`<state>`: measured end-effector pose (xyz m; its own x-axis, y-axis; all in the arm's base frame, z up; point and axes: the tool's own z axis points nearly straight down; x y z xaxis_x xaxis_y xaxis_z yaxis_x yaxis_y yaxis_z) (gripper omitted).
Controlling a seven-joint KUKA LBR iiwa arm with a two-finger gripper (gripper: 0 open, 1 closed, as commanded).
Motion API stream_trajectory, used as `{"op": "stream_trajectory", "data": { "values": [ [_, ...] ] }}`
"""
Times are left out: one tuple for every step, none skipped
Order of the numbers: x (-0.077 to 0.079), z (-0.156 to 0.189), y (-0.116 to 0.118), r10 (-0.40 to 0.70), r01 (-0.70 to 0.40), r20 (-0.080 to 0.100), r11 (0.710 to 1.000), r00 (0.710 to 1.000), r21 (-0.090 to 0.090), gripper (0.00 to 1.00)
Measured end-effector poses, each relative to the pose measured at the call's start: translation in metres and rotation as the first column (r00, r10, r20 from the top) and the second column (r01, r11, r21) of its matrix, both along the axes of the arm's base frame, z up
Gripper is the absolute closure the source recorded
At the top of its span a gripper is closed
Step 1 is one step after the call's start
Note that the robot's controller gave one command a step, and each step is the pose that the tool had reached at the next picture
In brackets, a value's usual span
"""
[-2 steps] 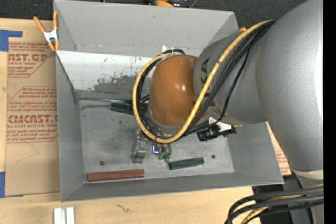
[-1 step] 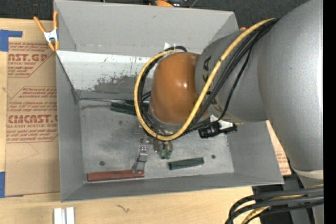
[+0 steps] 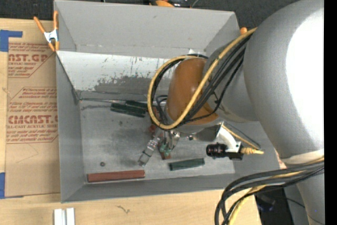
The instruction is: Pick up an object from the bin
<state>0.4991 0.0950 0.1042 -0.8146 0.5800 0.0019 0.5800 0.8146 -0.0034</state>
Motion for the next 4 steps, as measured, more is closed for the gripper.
{"op": "stream_trajectory", "data": {
  "values": [
    [0.071, 0.081, -0.021, 0.163, -0.163, 0.014, 0.987, 0.986, 0.0, 0.0],
    [0.075, -0.026, -0.071, 0.18, -0.18, -0.002, 0.984, 0.984, 0.002, 0.0],
    [0.079, -0.018, -0.069, 0.182, -0.182, 0.009, 0.983, 0.983, 0.0, 1.0],
    [0.074, -0.019, -0.016, 0.229, -0.229, 0.011, 0.973, 0.973, 0.0, 1.0]
  ]
}}
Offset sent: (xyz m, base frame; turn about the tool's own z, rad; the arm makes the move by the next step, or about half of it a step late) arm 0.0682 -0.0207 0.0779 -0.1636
